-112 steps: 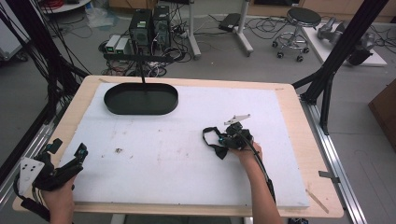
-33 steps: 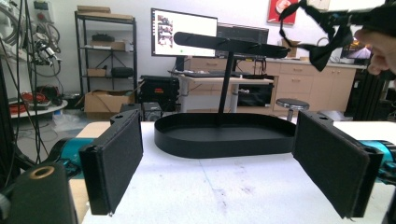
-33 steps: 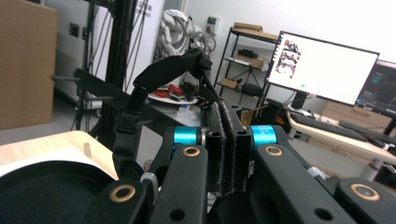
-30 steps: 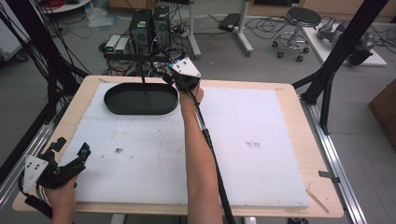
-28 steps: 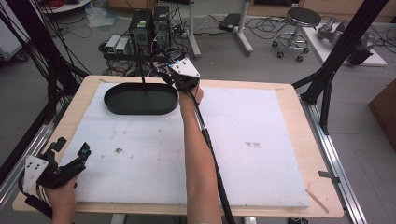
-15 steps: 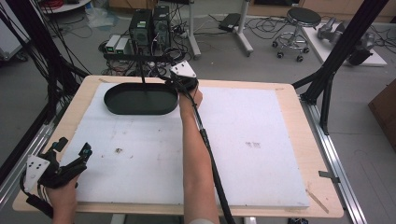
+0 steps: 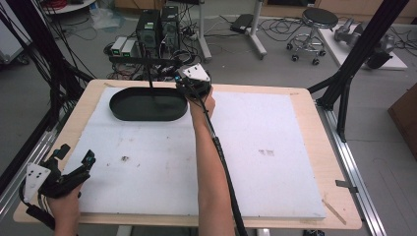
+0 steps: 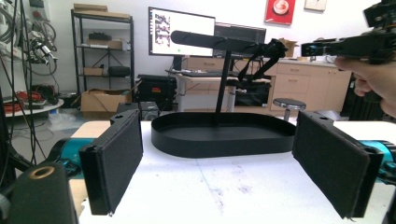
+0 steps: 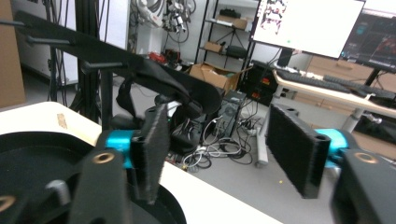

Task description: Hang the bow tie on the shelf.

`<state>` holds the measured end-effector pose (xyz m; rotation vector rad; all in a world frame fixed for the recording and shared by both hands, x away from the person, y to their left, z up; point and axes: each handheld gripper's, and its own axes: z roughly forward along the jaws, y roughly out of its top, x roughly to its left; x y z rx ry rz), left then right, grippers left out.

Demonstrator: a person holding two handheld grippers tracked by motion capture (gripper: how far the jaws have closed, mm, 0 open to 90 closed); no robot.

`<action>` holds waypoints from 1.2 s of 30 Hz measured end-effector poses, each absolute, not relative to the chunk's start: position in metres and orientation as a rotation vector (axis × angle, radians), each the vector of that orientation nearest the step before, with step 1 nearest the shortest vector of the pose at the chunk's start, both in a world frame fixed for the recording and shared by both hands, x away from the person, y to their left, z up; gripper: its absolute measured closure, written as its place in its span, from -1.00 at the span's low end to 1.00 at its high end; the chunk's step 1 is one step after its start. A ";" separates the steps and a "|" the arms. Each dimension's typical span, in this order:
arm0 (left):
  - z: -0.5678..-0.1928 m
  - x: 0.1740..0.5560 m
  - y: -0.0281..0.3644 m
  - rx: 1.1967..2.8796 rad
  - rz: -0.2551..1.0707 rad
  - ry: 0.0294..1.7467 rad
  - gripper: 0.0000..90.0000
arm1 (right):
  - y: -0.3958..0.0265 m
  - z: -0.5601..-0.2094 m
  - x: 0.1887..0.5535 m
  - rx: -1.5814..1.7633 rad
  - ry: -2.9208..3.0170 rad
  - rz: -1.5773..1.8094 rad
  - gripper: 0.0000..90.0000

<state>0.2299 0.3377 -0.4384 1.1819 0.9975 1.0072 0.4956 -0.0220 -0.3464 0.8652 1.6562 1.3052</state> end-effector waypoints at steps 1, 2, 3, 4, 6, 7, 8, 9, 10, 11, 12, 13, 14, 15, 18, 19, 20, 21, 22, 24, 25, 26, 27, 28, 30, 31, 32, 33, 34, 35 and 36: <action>-0.438 0.230 0.337 1.172 0.994 1.001 -0.63 | -0.027 -0.343 0.490 0.863 1.663 1.292 -0.32; -0.438 0.231 0.337 1.174 0.991 1.001 -0.63 | -0.027 -0.343 0.490 0.863 1.663 1.292 -0.32; -0.438 0.231 0.336 1.177 0.989 1.000 -0.63 | -0.031 -0.338 0.487 0.861 1.700 1.266 -0.39; -0.437 0.230 0.335 1.180 0.989 0.995 -0.64 | -0.033 -0.335 0.484 0.860 1.708 1.262 -0.43; -0.436 0.230 0.335 1.188 0.991 0.988 -0.64 | -0.039 -0.326 0.478 0.873 1.716 1.274 -0.52; -0.435 0.229 0.334 1.183 0.986 0.988 -0.64 | -0.042 -0.321 0.474 0.874 1.717 1.279 -0.54; -0.434 0.229 0.334 1.180 0.984 0.989 -0.64 | -0.046 -0.314 0.468 0.868 1.722 1.283 -0.56; -0.434 0.229 0.334 1.179 0.982 0.988 -0.64 | -0.048 -0.311 0.464 0.855 1.722 1.281 -0.56; -0.432 0.227 0.334 1.183 0.986 0.982 -0.64 | -0.052 -0.307 0.458 0.834 1.706 1.280 -0.56; -0.432 0.227 0.334 1.183 0.986 0.982 -0.64 | -0.057 -0.303 0.450 0.814 1.680 1.278 -0.56; -0.432 0.227 0.334 1.178 0.985 0.981 -0.64 | -0.062 -0.301 0.445 0.815 1.673 1.281 -0.56; -0.431 0.226 0.334 1.175 0.984 0.980 -0.64 | -0.067 -0.299 0.442 0.814 1.671 1.275 -0.56; -0.431 0.225 0.334 1.172 0.981 0.980 -0.64 | -0.067 -0.299 0.442 0.814 1.671 1.275 -0.56; -0.430 0.225 0.334 1.168 0.983 0.980 -0.64 | -0.079 -0.293 0.433 0.846 1.690 1.265 -0.66; -0.428 0.223 0.334 1.164 0.986 0.977 -0.64 | -0.094 -0.286 0.416 0.828 1.636 1.279 -0.65; -0.428 0.223 0.334 1.165 0.987 0.978 -0.64 | -0.094 -0.286 0.416 0.828 1.636 1.279 -0.65; -0.427 0.222 0.335 1.168 0.987 0.978 -0.64 | -0.099 -0.285 0.410 0.832 1.629 1.285 -0.65; -0.427 0.223 0.335 1.163 0.985 0.979 -0.64 | -0.109 -0.283 0.399 0.840 1.629 1.275 -0.65; -0.426 0.223 0.335 1.165 0.981 0.979 -0.64 | -0.109 -0.283 0.399 0.840 1.629 1.275 -0.65; -0.426 0.224 0.335 1.169 0.974 0.980 -0.64 | -0.127 -0.285 0.382 0.842 1.620 1.251 -0.65; -0.426 0.224 0.335 1.173 0.971 0.981 -0.64 | -0.133 -0.285 0.376 0.847 1.612 1.253 -0.65; -0.425 0.224 0.335 1.176 0.971 0.981 -0.64 | -0.133 -0.285 0.376 0.847 1.612 1.253 -0.65; -0.425 0.223 0.334 1.180 0.973 0.978 -0.64 | -0.147 -0.287 0.363 0.866 1.595 1.260 -0.65; -0.425 0.223 0.333 1.185 0.977 0.976 -0.64 | -0.154 -0.288 0.356 0.878 1.585 1.280 -0.65; -0.423 0.222 0.332 1.184 0.982 0.974 -0.64 | -0.168 -0.291 0.342 0.886 1.572 1.291 -0.65; -0.423 0.222 0.332 1.184 0.984 0.973 -0.64 | -0.174 -0.292 0.334 0.886 1.563 1.285 -0.65; -0.422 0.221 0.331 1.187 0.985 0.971 -0.64 | -0.174 -0.292 0.334 0.886 1.563 1.285 -0.65; -0.421 0.221 0.330 1.190 0.988 0.966 -0.64 | -0.181 -0.293 0.327 0.879 1.559 1.274 -0.65; -0.420 0.221 0.330 1.191 0.993 0.963 -0.64 | -0.196 -0.296 0.311 0.876 1.539 1.257 -0.65; -0.419 0.221 0.329 1.194 0.996 0.960 -0.64 | -0.196 -0.296 0.311 0.876 1.539 1.257 -0.65; -0.419 0.220 0.329 1.195 0.997 0.959 -0.64 | -0.203 -0.297 0.304 0.876 1.529 1.260 -0.65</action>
